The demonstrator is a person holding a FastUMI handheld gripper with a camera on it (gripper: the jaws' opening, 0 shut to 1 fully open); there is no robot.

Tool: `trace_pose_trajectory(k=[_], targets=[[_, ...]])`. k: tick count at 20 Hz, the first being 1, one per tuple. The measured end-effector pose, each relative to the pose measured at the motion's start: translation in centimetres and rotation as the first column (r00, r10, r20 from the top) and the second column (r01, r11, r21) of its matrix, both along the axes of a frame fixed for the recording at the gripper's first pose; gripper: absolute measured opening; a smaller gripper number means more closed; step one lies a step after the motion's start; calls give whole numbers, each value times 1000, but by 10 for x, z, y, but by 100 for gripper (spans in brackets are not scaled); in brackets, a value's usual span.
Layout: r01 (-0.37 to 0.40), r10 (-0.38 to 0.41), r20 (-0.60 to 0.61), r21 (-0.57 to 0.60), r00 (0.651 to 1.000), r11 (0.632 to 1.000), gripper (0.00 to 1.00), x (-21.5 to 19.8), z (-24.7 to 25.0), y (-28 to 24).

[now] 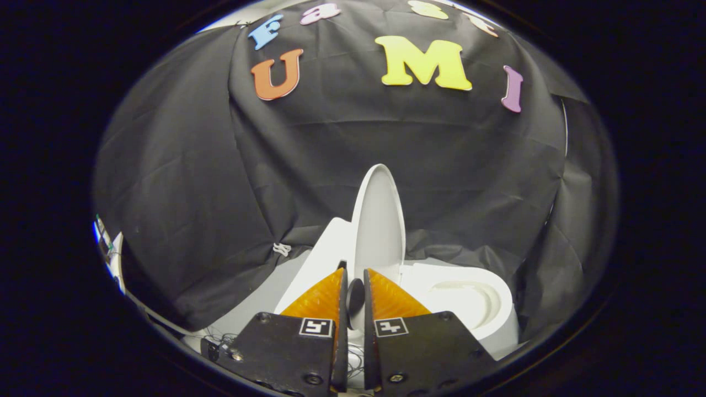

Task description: Open the toilet lid.

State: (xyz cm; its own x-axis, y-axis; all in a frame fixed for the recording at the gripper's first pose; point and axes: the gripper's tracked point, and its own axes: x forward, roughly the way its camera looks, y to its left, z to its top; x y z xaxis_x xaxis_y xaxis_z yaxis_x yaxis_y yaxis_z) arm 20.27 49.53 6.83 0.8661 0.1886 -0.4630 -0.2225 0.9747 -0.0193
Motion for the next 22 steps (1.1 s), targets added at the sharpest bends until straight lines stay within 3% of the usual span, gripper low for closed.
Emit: trace_pose_trajectory(k=[19,22], targets=[[-37,40,28,-77,999,996,15,2,-6,24],[-85,84,-9,-71,996,994,38,-4,-22,13]])
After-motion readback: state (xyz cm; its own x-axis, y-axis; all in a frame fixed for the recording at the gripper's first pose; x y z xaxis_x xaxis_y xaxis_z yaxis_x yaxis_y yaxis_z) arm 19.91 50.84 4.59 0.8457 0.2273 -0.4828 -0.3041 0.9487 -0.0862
